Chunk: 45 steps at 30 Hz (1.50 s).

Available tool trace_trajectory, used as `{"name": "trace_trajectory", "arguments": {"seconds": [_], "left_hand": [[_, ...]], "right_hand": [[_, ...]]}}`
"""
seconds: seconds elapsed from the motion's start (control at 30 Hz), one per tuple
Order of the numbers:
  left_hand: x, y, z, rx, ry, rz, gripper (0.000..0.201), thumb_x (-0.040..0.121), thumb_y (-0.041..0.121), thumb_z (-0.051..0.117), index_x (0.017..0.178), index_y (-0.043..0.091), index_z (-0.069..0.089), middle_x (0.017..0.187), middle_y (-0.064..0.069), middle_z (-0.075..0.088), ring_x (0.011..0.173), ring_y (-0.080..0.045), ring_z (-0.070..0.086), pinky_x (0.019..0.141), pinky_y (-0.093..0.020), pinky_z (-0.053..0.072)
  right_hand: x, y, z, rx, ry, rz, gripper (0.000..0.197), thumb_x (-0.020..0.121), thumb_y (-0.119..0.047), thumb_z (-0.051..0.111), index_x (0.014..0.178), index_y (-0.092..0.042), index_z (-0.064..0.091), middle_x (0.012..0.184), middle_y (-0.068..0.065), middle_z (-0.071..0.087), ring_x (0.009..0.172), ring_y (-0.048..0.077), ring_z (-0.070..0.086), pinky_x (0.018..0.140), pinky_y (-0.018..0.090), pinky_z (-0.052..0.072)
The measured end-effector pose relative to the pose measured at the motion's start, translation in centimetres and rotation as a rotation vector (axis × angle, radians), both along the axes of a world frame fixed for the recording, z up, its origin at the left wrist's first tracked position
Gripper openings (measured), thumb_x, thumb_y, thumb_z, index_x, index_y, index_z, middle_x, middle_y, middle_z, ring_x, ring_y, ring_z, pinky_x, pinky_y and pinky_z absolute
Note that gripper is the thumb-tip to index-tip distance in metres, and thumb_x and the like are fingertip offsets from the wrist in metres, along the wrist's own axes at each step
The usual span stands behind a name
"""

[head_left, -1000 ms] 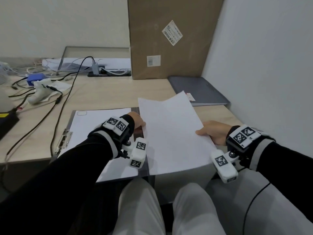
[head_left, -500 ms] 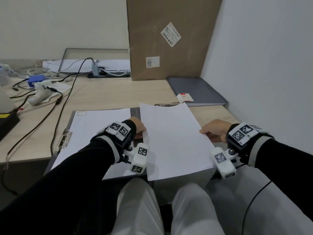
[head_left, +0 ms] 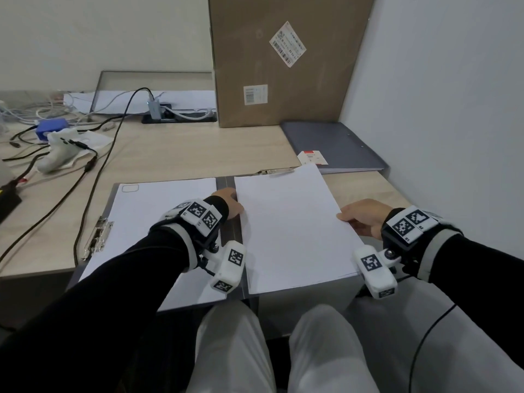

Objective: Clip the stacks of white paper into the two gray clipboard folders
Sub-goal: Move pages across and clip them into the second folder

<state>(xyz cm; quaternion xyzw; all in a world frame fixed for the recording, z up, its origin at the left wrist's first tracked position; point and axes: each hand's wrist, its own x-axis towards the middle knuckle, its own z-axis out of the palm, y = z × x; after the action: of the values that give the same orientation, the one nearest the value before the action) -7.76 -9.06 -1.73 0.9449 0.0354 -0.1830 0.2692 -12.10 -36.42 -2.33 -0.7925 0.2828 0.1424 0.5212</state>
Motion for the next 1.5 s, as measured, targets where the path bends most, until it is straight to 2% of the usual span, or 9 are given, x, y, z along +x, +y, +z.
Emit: {"name": "trace_trajectory", "arguments": {"seconds": [0.17, 0.27, 0.37, 0.6, 0.7, 1.0, 1.23, 1.33, 1.5], "left_hand": [[0.0, 0.3, -0.5, 0.121, 0.035, -0.136, 0.066, 0.096, 0.031, 0.046, 0.151, 0.017, 0.014, 0.16, -0.006, 0.011, 0.149, -0.027, 0.004, 0.118, -0.039, 0.017], [0.2, 0.7, -0.8, 0.168, 0.044, -0.186, 0.069, 0.096, 0.032, 0.045, 0.152, 0.017, 0.008, 0.162, -0.003, 0.002, 0.149, -0.027, -0.004, 0.12, -0.04, 0.01], [0.4, 0.8, -1.0, 0.222, 0.035, -0.217, 0.07, 0.096, 0.034, 0.044, 0.153, 0.015, 0.007, 0.162, -0.002, 0.002, 0.149, -0.027, -0.002, 0.119, -0.04, 0.013], [0.5, 0.6, -1.8, 0.228, -0.029, -0.207, 0.077, 0.093, 0.033, 0.049, 0.152, 0.012, 0.004, 0.159, -0.009, 0.016, 0.146, -0.031, 0.012, 0.115, -0.041, 0.022], [0.7, 0.8, -2.1, 0.275, -0.018, -0.232, 0.074, 0.094, 0.036, 0.045, 0.152, 0.015, 0.005, 0.16, -0.005, 0.008, 0.147, -0.031, 0.005, 0.117, -0.041, 0.017], [0.8, 0.7, -2.5, 0.284, -0.044, -0.244, 0.068, 0.095, 0.036, 0.044, 0.151, 0.016, 0.011, 0.16, -0.004, 0.009, 0.146, -0.03, 0.007, 0.116, -0.038, 0.017], [1.0, 0.9, -2.5, 0.276, -0.03, -0.245, 0.069, 0.095, 0.04, 0.041, 0.151, 0.014, 0.011, 0.16, -0.005, 0.009, 0.146, -0.031, 0.007, 0.116, -0.041, 0.017], [0.8, 0.8, -2.4, 0.292, -0.039, -0.243, 0.067, 0.095, 0.041, 0.041, 0.151, 0.014, 0.014, 0.16, -0.004, 0.011, 0.146, -0.03, 0.008, 0.116, -0.04, 0.018], [0.4, 0.6, -2.0, 0.3, -0.037, -0.239, 0.057, 0.095, 0.041, 0.042, 0.142, 0.011, 0.031, 0.156, -0.008, 0.019, 0.143, -0.033, 0.015, 0.114, -0.041, 0.021]], "right_hand": [[0.6, 0.0, 0.1, -0.031, 0.001, 0.023, 0.014, 0.09, -0.001, 0.056, 0.078, -0.007, 0.057, 0.075, 0.007, 0.06, 0.063, 0.017, 0.056, 0.053, 0.023, 0.052], [1.2, 0.1, -0.2, -0.089, 0.0, 0.048, 0.012, 0.087, 0.001, 0.057, 0.077, -0.005, 0.056, 0.082, 0.015, 0.06, 0.068, 0.024, 0.057, 0.07, 0.032, 0.054], [1.5, 0.1, -0.3, -0.149, -0.005, 0.077, 0.007, 0.085, 0.003, 0.056, 0.082, -0.004, 0.056, 0.087, 0.019, 0.057, 0.077, 0.027, 0.056, 0.084, 0.041, 0.052], [1.3, 0.1, 0.1, -0.204, -0.022, 0.174, 0.016, 0.087, -0.002, 0.057, 0.074, -0.011, 0.054, 0.08, 0.009, 0.06, 0.066, 0.02, 0.058, 0.059, 0.027, 0.053], [1.3, -0.2, -0.3, -0.263, -0.137, 0.19, 0.011, 0.078, 0.001, 0.064, 0.074, -0.009, 0.067, 0.089, 0.013, 0.07, 0.081, 0.031, 0.066, 0.083, 0.041, 0.057], [0.8, -0.6, -0.6, -0.184, -0.211, 0.17, 0.032, 0.079, 0.011, 0.059, 0.107, 0.002, 0.07, 0.086, 0.008, 0.069, 0.083, 0.024, 0.061, 0.094, 0.038, 0.051], [-0.6, -0.7, -0.1, -0.208, -0.244, 0.216, 0.032, 0.09, -0.008, 0.056, 0.121, -0.011, 0.061, 0.082, 0.008, 0.061, 0.068, 0.015, 0.049, 0.063, 0.017, 0.042], [-2.0, -1.2, 0.0, -0.241, -0.239, 0.265, 0.033, 0.091, -0.014, 0.058, 0.122, -0.006, 0.062, 0.097, 0.012, 0.065, 0.074, 0.013, 0.053, 0.076, 0.02, 0.043], [-5.2, -2.0, 0.1, -0.3, -0.294, 0.338, 0.041, 0.092, -0.023, 0.057, 0.131, -0.012, 0.056, 0.135, 0.003, 0.055, 0.113, 0.012, 0.051, 0.092, 0.019, 0.038]]}}
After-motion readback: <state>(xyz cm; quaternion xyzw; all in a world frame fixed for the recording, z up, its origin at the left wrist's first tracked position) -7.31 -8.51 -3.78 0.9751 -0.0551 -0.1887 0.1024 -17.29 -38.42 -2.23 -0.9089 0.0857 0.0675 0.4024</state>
